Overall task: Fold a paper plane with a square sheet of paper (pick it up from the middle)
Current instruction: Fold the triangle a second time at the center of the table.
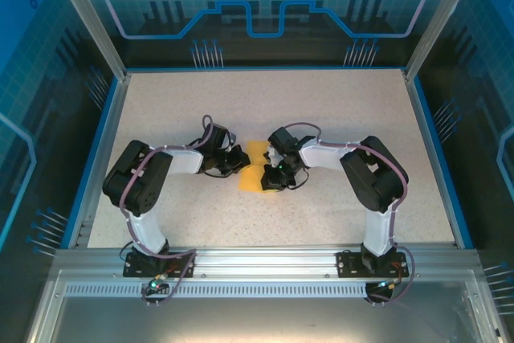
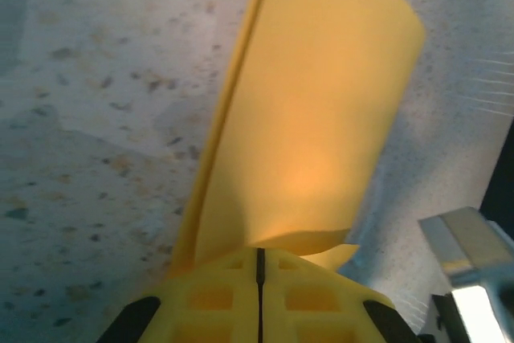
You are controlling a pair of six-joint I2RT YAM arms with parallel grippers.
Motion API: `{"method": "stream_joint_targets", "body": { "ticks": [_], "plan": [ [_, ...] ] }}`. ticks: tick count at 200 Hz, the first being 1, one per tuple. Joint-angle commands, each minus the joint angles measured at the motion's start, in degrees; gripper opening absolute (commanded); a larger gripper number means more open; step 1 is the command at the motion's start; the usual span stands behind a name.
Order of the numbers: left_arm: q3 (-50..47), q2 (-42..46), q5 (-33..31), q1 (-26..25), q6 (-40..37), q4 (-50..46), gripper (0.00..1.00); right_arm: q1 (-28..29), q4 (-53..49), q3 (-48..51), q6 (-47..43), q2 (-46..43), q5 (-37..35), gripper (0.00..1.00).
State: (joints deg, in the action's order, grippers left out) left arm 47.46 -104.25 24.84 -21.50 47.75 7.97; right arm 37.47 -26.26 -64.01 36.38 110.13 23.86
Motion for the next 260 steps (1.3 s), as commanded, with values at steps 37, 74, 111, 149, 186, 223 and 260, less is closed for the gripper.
{"method": "stream_joint_targets", "body": {
  "ticks": [37, 74, 111, 149, 186, 223, 260],
  "plan": [
    [0.7, -1.7, -3.6, 0.1, -2.5, -5.1, 0.06, 0.0, -6.4, -3.1, -1.8, -2.2, -3.2, 0.10],
    [0.2, -2.3, -3.9, 0.1, -2.3, -4.6, 0.06, 0.0, -3.2, -9.3, -2.3, -2.2, -1.5, 0.10],
    [-0.1, -3.5, -3.7, 0.1, -1.8, -3.5, 0.06, 0.1, -1.9, -14.3, -2.2, 4.1, -0.7, 0.09],
    [-0.7, -3.7, -3.8, 0.1, -1.5, -3.1, 0.05, 0.2, 0.4, -15.2, -1.4, 7.7, 1.3, 0.04],
    [-1.3, -3.8, -3.9, 0.1, -0.7, -2.6, 0.03, 0.3, 2.3, -14.1, -0.5, 9.0, 1.4, 0.01],
    [-1.8, -3.7, -4.3, 0.1, 0.0, -2.4, 0.03, 0.5, 2.6, -12.9, -0.2, 10.1, 0.5, 0.00],
    [-1.9, -3.7, -5.0, 0.1, 0.5, -2.3, 0.03, 0.4, 2.8, -9.9, -0.3, 9.8, 0.0, 0.00]
  ]
}}
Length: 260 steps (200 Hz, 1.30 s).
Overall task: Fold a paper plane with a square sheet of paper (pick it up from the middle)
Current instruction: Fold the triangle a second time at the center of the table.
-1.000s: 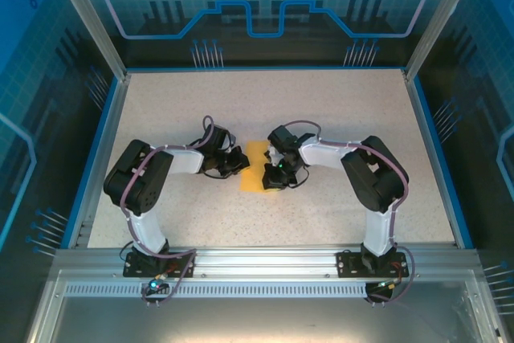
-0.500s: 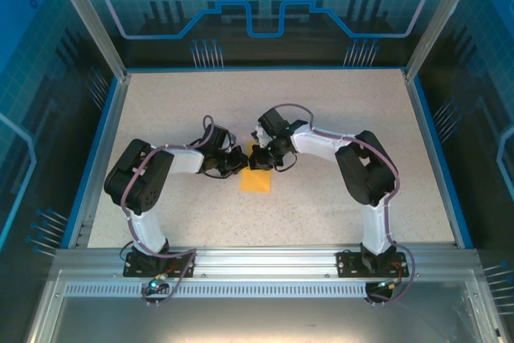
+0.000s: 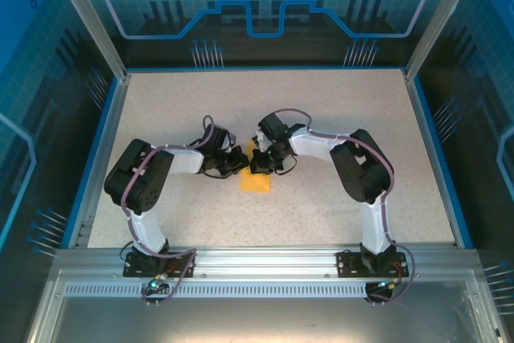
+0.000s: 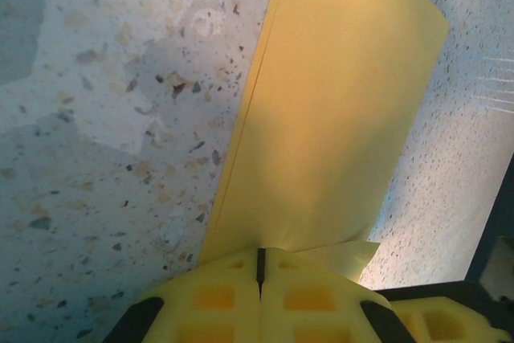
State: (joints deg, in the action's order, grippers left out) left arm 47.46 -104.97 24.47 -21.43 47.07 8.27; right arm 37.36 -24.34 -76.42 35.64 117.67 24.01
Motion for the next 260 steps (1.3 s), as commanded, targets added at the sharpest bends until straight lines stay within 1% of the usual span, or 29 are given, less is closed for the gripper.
{"method": "stream_joint_targets", "body": {
  "ticks": [1, 59, 126, 163, 182, 200, 214, 229, 246, 260],
  "plan": [
    [-1.9, -3.0, -4.6, 0.0, 1.1, -2.6, 0.03, 0.6, 0.9, 2.5, 0.5, 2.2, -0.2, 0.00],
    [-1.8, -2.9, -6.2, 0.1, 0.9, -3.6, 0.02, 0.3, 0.6, 7.4, 0.5, -0.2, 0.1, 0.00],
    [-1.9, -2.9, -6.8, 0.5, 0.2, -4.4, 0.02, -1.7, 4.9, 18.3, 2.1, -6.7, 4.2, 0.00],
    [-1.7, -2.6, -6.5, 0.5, 0.2, -4.7, 0.02, -3.3, 4.7, 23.3, 1.7, -11.3, 4.8, 0.01],
    [-1.4, -2.4, -5.8, 0.4, 0.5, -4.3, 0.02, -4.0, 4.1, 24.0, 1.0, -14.4, 4.6, 0.01],
    [-0.8, -1.8, -4.4, 0.3, 0.8, -3.7, 0.03, -4.1, 3.4, 22.5, -0.1, -17.2, 3.6, 0.02],
    [0.0, -0.4, -2.6, 0.2, 1.4, -3.5, 0.06, -4.0, 2.5, 20.4, -1.2, -19.0, 1.6, 0.04],
    [1.3, 1.8, -0.9, 0.1, 2.3, -3.1, 0.12, -4.0, 1.5, 17.7, -3.0, -19.8, -2.1, 0.06],
    [2.5, 4.2, 0.7, -0.2, 3.9, -2.3, 0.24, -4.0, 0.1, 13.7, -4.8, -18.2, -6.4, 0.09],
    [2.8, 6.2, 1.0, -0.1, 5.1, -2.0, 0.31, -4.0, -0.8, 10.0, -5.8, -15.7, -8.4, 0.10]
  ]
}}
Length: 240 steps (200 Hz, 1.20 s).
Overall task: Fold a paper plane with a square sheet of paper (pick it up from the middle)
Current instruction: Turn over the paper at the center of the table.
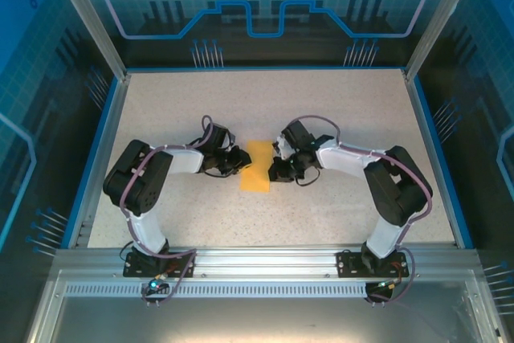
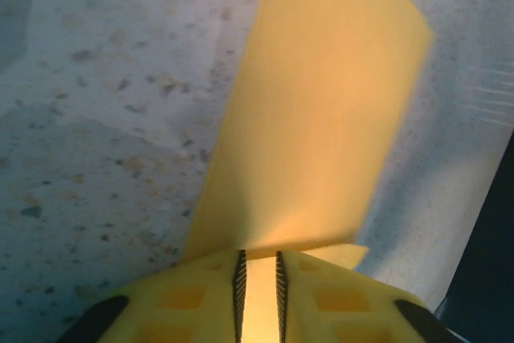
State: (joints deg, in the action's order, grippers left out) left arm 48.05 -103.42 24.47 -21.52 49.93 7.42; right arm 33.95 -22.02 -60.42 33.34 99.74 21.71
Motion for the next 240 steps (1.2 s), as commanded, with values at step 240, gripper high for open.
{"method": "stream_joint_targets", "body": {
  "ticks": [240],
  "plan": [
    [-3.3, 2.3, -0.7, -3.8, 10.4, 0.4, 0.48, -2.7, -2.6, -11.3, -0.5, 16.0, -5.7, 0.19]
  ]
}}
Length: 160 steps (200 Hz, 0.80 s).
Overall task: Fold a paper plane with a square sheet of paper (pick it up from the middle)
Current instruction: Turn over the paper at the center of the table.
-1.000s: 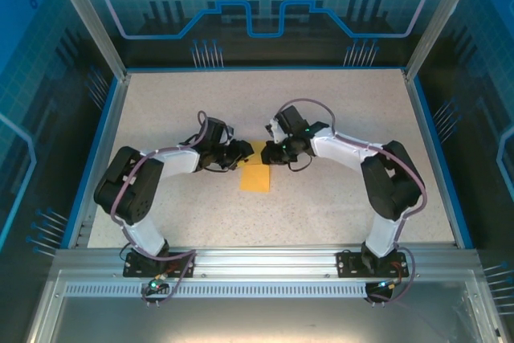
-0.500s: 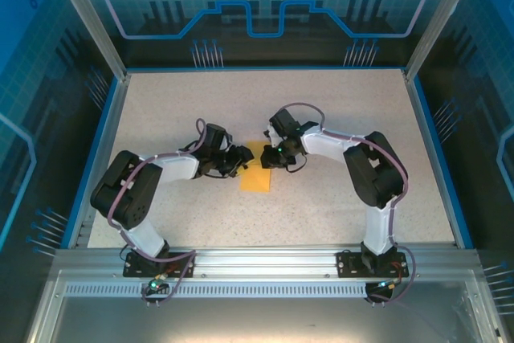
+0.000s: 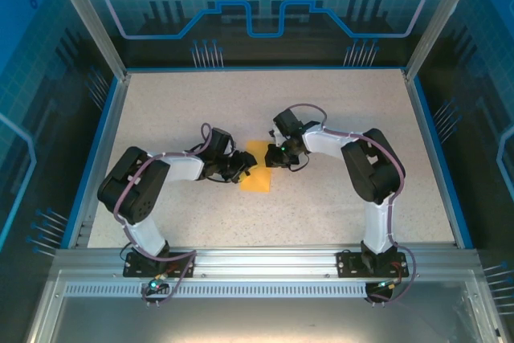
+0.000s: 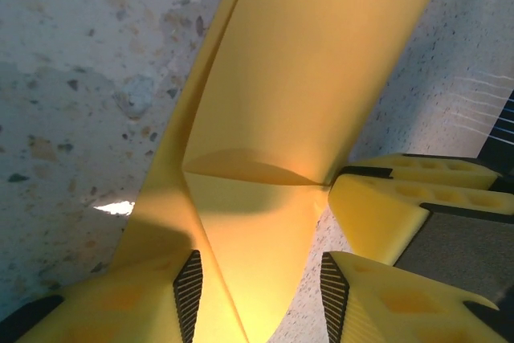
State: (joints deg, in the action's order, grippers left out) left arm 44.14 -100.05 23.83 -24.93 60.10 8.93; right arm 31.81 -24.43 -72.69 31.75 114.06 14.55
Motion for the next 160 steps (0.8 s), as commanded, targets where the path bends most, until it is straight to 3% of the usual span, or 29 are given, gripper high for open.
{"method": "stream_joint_targets", "body": {
  "ticks": [1, 160],
  "plan": [
    [0.6, -1.0, -0.1, -0.4, 0.2, -1.0, 0.48, -0.5, -0.2, 1.0, 1.0, 1.7, 1.4, 0.19],
    [0.6, -1.0, 1.4, -0.8, 0.9, 3.3, 0.39, -0.5, -2.1, 2.0, 0.8, 1.9, -1.6, 0.08]
  ]
}}
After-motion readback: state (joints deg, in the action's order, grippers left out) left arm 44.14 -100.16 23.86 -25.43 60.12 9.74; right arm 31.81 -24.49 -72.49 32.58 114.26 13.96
